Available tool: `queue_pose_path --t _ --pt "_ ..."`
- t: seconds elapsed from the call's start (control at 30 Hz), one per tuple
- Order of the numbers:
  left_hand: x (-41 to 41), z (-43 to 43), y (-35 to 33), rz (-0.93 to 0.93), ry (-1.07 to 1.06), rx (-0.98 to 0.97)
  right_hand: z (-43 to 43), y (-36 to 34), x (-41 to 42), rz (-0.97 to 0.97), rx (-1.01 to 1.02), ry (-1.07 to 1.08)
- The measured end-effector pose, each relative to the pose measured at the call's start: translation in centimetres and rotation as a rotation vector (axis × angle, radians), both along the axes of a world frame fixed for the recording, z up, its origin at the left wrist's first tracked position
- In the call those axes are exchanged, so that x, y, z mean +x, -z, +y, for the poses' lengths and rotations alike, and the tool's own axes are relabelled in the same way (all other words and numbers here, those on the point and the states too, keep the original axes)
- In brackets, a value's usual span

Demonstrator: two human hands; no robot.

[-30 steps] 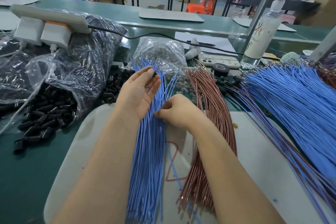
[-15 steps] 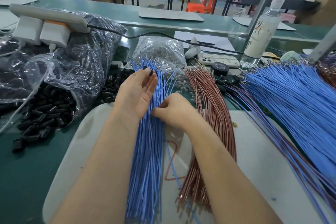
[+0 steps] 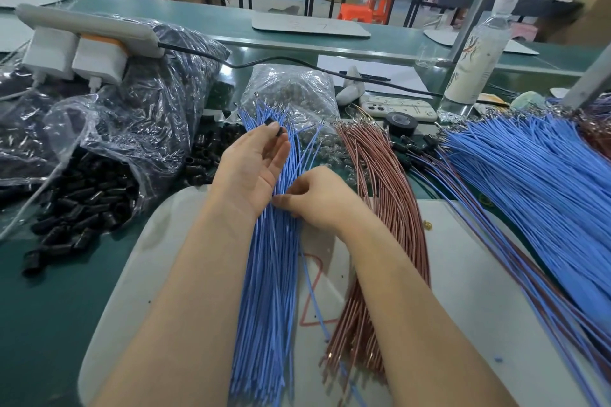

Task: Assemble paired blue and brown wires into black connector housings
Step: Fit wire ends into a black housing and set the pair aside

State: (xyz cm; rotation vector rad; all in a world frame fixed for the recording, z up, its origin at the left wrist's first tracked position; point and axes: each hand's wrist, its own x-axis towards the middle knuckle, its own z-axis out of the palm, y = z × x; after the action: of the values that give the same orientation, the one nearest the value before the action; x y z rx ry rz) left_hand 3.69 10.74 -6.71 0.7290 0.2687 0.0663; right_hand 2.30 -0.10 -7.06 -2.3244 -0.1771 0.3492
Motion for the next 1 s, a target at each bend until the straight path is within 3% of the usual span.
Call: queue_pose_path --t 0.17,0.27,0.37,0.47,0.57,0.63,0.67,0.73,0.8,0.87,1.0 --pt "0.0 0.1 0.0 -0.015 0.004 0.014 -1.4 -0.6 -0.1 0.087 0.249 0.072" --pt "-0.1 0.1 0.0 -0.059 0.071 0.121 -2.9 -1.5 0.3 0.14 0.612 0.139" --pt "-0.4 -0.5 0.0 -0.122 0.307 0.283 -4.6 -2.4 0.8 0.144 1.048 0.239" --pt "-0.6 -0.9 0.2 -0.138 0.454 0.342 -6.3 -2.8 0.5 0.349 1.559 0.014" --pt "-0.6 -0.9 0.3 -0.1 0.427 0.369 -7.8 -3.1 0.1 0.522 2.058 -0.334" --pt "-0.5 -0.8 0.3 -0.065 0.381 0.373 -8.1 -3.4 0.3 0.382 2.047 -0.211" --pt "-0.5 -0.8 0.3 -0.064 0.377 0.369 -7.8 -3.2 0.5 0.23 1.907 -0.026" --pt "-0.6 -0.9 0.1 -0.084 0.418 0.35 -6.8 -2.7 1.0 -0.106 1.414 0.367" --pt "-0.8 -1.1 0.1 -0.111 0.496 0.351 -5.6 -2.0 1.5 -0.272 1.099 0.568" --pt "-1.1 -1.4 0.1 -0.136 0.587 0.398 -5.2 -1.6 1.7 -0.292 1.114 0.648" --pt "-1.5 -1.6 0.2 -0.165 0.718 0.51 -6.0 -1.6 1.8 -0.291 1.461 0.726"
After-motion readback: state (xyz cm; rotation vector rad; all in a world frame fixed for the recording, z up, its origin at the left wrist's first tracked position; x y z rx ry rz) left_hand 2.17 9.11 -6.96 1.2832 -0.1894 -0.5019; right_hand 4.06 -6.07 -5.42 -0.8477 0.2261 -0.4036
